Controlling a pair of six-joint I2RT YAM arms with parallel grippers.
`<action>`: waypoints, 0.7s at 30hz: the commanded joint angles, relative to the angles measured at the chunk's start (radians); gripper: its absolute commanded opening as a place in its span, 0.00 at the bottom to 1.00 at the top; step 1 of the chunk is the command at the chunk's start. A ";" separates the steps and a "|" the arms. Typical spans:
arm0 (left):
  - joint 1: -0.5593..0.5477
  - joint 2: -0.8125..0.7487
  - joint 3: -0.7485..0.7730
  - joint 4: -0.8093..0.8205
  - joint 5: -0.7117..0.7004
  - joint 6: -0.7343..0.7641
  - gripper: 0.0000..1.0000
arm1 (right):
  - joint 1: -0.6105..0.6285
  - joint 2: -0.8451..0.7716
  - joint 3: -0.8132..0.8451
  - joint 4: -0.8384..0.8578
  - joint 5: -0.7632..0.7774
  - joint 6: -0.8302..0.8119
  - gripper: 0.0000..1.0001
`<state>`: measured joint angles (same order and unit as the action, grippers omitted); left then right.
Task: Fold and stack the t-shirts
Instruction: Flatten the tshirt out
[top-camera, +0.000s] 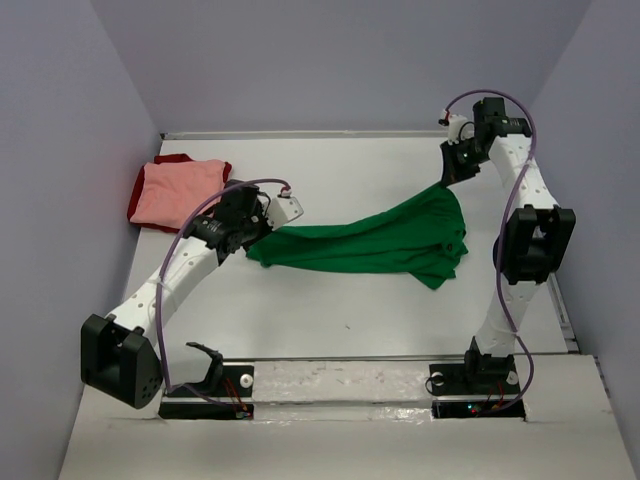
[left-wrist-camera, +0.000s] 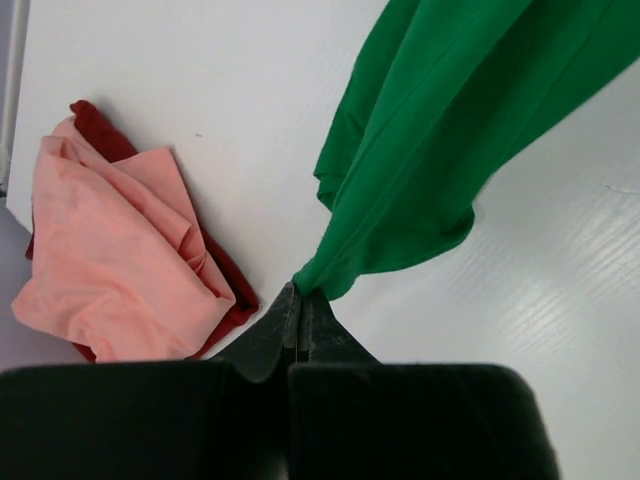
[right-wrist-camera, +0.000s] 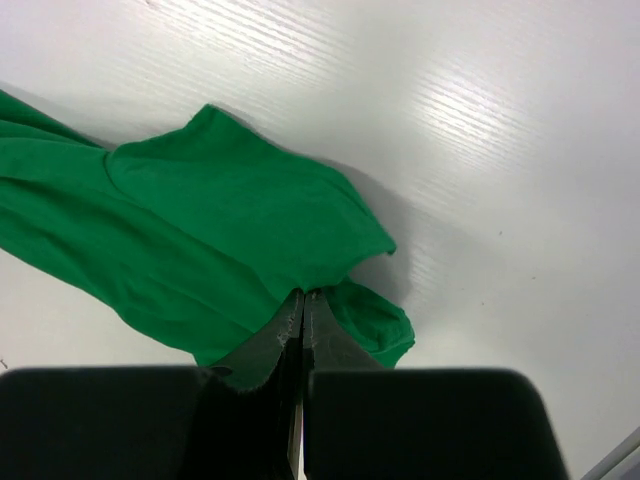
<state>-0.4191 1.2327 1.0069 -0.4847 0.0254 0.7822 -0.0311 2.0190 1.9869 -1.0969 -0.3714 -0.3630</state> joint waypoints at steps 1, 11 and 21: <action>-0.004 -0.024 0.070 0.046 -0.099 -0.047 0.00 | 0.007 -0.016 0.055 0.006 0.029 -0.004 0.00; -0.004 -0.016 0.073 0.025 -0.094 -0.078 0.00 | 0.007 0.072 0.026 0.018 0.038 -0.022 0.66; -0.006 0.004 0.082 0.020 -0.068 -0.092 0.00 | 0.007 0.095 -0.118 0.095 0.086 -0.050 0.75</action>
<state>-0.4194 1.2350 1.0477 -0.4618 -0.0525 0.7090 -0.0311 2.1021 1.9179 -1.0565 -0.3138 -0.3920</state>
